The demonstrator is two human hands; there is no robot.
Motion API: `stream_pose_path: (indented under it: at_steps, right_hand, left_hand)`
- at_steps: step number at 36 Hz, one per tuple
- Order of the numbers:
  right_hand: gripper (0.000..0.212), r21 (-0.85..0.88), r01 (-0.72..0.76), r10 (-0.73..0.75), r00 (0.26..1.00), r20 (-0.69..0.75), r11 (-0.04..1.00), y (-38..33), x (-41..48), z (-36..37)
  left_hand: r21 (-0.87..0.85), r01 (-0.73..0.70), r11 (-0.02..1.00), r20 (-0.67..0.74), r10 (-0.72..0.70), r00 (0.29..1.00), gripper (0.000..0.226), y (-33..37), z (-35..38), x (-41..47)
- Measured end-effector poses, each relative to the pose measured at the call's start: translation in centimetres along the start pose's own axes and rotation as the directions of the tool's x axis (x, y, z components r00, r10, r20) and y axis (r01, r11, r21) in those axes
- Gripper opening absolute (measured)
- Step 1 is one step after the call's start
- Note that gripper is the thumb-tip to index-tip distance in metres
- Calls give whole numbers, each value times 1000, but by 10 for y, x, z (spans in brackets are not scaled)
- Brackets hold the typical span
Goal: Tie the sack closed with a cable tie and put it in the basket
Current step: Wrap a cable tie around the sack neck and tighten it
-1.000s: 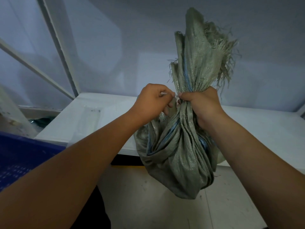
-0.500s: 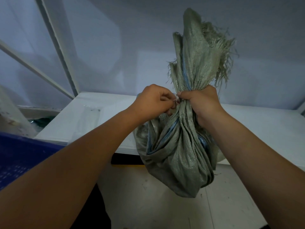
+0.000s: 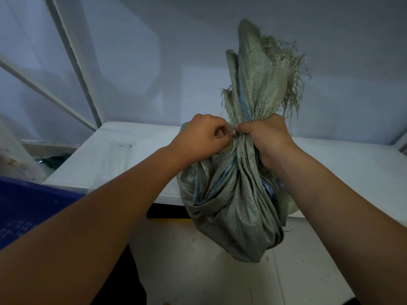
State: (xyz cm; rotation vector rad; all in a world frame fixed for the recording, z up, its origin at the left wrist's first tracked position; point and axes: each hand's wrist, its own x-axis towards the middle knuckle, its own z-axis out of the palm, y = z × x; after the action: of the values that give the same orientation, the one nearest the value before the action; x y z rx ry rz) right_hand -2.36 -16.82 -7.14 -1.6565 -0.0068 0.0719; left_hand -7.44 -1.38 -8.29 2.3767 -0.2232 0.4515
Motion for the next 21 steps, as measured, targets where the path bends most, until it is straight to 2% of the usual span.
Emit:
stream_pose_path:
  at_steps: [3, 6, 8, 12, 17, 21]
  right_hand:
    - [36, 14, 4, -4, 1000, 13, 1000, 0, -1, 1]
    - [39, 17, 8, -8, 1000, 22, 1000, 1, 1, 1]
    - [41, 7, 5, -5, 1000, 18, 1000, 1, 1, 1]
    - [43, 7, -16, 16, 1000, 6, 1000, 0, 0, 1]
    - [31, 16, 1, -1, 1000, -1, 1000, -3, -3, 0]
    - [37, 38, 12, -12, 1000, 10, 999, -7, -8, 1]
  left_hand:
    - [23, -26, 999, -32, 27, 999, 39, 1, 0, 0]
    - [-27, 6, 1000, -35, -7, 999, 51, 1, -1, 0]
    - [-51, 39, 998, -2, -39, 999, 44, 2, -1, 0]
    - [-100, 85, 991, 53, -80, 995, 17, 0, 0, 1]
    - [-290, 162, 943, 101, -138, 985, 15, 2, -2, 1]
    - [-482, 276, 831, 153, -230, 961, 13, 4, -3, 4]
